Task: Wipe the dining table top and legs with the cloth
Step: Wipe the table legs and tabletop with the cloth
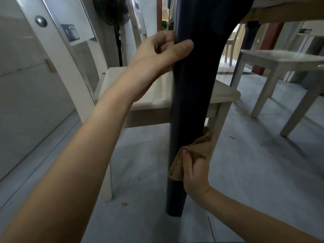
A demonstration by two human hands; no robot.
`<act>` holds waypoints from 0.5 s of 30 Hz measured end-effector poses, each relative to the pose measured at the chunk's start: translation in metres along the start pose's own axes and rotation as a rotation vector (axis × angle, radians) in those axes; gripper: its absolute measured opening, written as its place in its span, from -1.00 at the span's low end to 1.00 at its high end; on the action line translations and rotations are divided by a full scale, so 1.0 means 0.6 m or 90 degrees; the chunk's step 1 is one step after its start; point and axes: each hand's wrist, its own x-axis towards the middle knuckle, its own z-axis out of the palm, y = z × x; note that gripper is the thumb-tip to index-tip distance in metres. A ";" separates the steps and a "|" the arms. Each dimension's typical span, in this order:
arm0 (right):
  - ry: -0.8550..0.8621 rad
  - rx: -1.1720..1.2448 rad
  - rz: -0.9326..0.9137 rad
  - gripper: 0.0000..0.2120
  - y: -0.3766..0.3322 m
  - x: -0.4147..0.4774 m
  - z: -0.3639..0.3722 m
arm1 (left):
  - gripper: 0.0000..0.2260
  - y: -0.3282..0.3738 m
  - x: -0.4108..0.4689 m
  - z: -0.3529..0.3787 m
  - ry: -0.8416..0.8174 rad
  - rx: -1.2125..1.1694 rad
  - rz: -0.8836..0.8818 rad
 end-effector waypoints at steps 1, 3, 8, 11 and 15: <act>-0.007 0.002 0.043 -0.37 0.020 -0.018 0.001 | -0.50 -0.001 -0.001 0.000 -0.002 0.000 0.000; -0.016 -0.003 0.126 -0.42 0.052 -0.054 0.000 | -0.50 0.002 -0.002 0.001 -0.012 0.007 0.002; -0.067 0.032 0.167 -0.59 0.039 -0.056 -0.014 | -0.60 0.005 -0.005 0.000 -0.002 0.012 -0.005; -0.034 0.047 0.036 -0.57 -0.035 0.011 -0.015 | -0.78 0.013 -0.005 0.002 -0.024 0.003 -0.006; 0.079 0.038 -0.119 -0.64 -0.079 0.069 0.007 | -0.60 0.003 -0.001 -0.001 -0.017 0.017 0.002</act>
